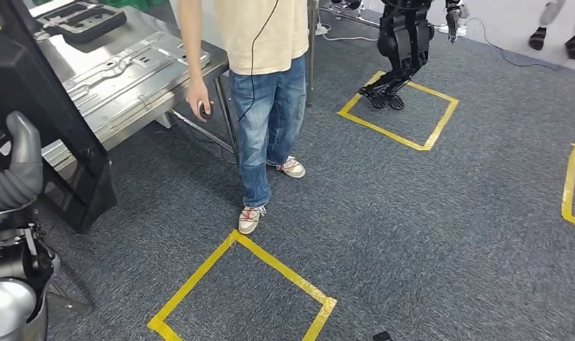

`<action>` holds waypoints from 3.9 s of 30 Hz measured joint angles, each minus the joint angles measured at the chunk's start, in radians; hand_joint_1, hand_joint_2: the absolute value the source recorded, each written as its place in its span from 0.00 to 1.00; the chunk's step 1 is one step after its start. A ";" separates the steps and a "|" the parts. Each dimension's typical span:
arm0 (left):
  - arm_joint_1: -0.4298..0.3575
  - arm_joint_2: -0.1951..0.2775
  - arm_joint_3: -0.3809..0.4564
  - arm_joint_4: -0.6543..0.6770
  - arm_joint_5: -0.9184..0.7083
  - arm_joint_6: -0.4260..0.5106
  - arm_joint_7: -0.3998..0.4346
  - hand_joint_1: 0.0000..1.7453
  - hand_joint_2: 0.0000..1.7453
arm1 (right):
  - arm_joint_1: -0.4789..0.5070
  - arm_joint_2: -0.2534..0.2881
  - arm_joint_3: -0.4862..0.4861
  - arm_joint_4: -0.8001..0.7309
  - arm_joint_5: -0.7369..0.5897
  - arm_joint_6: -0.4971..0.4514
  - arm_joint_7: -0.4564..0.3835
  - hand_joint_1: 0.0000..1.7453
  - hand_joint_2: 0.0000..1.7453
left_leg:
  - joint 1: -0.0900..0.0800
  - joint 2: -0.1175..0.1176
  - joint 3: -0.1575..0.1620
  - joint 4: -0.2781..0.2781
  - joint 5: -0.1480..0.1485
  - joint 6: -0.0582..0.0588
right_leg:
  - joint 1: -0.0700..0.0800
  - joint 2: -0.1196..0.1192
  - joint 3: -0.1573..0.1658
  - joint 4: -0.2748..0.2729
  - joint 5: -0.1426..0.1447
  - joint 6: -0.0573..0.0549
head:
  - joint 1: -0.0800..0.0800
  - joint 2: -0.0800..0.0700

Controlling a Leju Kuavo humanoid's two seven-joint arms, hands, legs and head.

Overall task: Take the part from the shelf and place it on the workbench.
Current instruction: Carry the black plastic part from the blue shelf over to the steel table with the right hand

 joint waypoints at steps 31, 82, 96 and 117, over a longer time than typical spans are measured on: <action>0.019 0.001 0.003 0.008 0.013 -0.001 -0.005 1.00 1.00 | 0.007 0.006 0.000 0.000 0.013 -0.005 -0.003 0.00 0.00 | -0.001 -0.006 0.014 -0.006 -0.012 0.002 | 0.001 -0.011 0.001 -0.006 0.005 -0.003 | -0.002 0.000; -0.046 0.032 0.020 0.006 0.121 -0.102 -0.038 1.00 1.00 | -0.003 0.013 -0.011 0.002 0.003 0.025 -0.018 0.00 0.00 | -0.011 0.129 0.033 -0.018 -0.019 0.003 | 0.012 -0.079 0.018 -0.027 0.008 -0.038 | -0.003 0.000; -0.052 0.035 0.022 -0.002 0.120 -0.107 -0.040 1.00 1.00 | -0.002 0.015 -0.016 0.002 0.003 0.028 -0.024 0.00 0.00 | 0.002 0.128 0.056 -0.054 -0.008 0.032 | 0.005 -0.066 -0.032 0.085 -0.059 0.019 | -0.002 0.000; -0.049 0.036 0.019 -0.007 0.121 -0.108 -0.039 1.00 1.00 | 0.005 0.021 -0.017 0.004 0.000 0.030 -0.025 0.00 0.00 | 0.004 0.127 -0.091 0.197 -0.065 -0.003 | 0.007 -0.052 0.020 0.008 -0.022 -0.028 | -0.007 0.000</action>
